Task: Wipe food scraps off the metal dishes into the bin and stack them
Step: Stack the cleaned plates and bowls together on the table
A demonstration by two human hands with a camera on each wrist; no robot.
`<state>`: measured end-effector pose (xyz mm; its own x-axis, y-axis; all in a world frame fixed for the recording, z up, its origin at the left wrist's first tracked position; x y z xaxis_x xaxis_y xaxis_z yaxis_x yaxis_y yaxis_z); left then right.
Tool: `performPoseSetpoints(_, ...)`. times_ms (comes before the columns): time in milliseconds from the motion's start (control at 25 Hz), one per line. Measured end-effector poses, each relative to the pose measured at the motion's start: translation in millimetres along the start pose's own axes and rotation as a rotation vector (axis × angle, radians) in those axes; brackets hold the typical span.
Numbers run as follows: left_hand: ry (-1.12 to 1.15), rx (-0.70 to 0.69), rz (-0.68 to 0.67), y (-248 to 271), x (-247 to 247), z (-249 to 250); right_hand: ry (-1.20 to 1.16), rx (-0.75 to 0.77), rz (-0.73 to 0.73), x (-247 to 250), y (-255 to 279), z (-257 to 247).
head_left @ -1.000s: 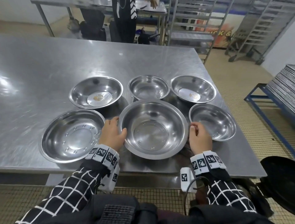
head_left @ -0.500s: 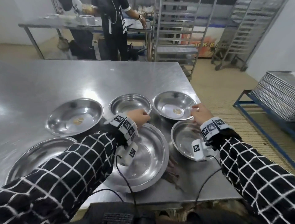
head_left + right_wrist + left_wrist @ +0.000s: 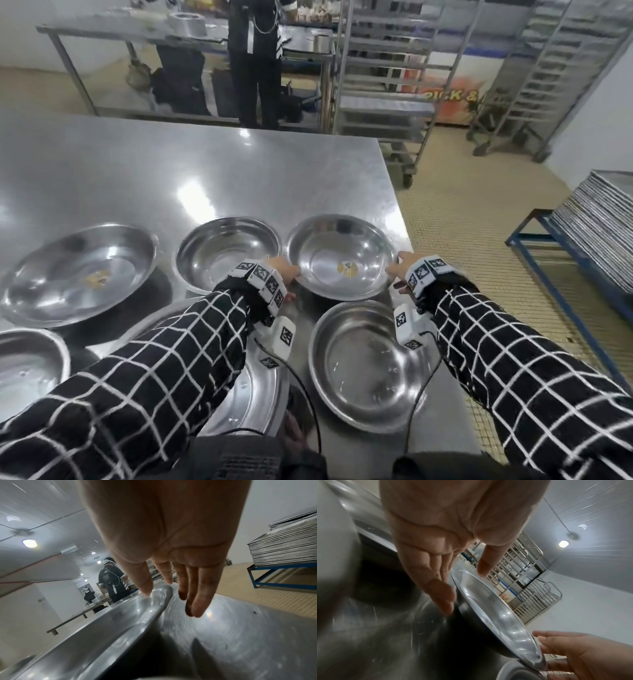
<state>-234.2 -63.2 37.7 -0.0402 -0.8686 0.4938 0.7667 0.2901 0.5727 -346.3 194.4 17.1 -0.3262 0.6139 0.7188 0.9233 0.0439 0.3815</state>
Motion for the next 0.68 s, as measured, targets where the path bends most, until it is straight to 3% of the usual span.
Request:
performPoseSetpoints(120, 0.003, 0.006, 0.009, -7.5, -3.3, 3.0, 0.108, -0.036, -0.114, -2.9, -6.0, -1.4)
performPoseSetpoints(240, -0.018, 0.011, 0.004, -11.8, -6.4, 8.9, 0.056, -0.081, -0.105, 4.1, -13.7, -4.8)
performPoseSetpoints(400, -0.097, -0.042, 0.034, -7.6, 9.7, 15.1, -0.109, -0.04, 0.016, 8.9, -6.4, -13.8)
performPoseSetpoints(560, 0.029, -0.177, 0.162, 19.3, 38.0, 8.0, -0.193, 0.049, 0.187, 6.2, 31.2, -37.0)
performPoseSetpoints(680, 0.001, -0.271, 0.292, 49.5, 65.4, 2.0, -0.305, 0.119, 0.252, -0.2, 68.2, -61.3)
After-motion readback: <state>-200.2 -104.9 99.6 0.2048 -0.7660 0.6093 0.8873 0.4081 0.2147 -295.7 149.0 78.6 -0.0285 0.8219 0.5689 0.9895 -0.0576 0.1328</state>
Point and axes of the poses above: each hand's wrist, its own y-axis away from the middle knuckle, its own x-axis out of the back of the hand, z = x × y, the point moved 1 cm from there along -y, towards the middle knuckle, and after that the axes turned 7 degrees about -y, right-handed, at the moved point
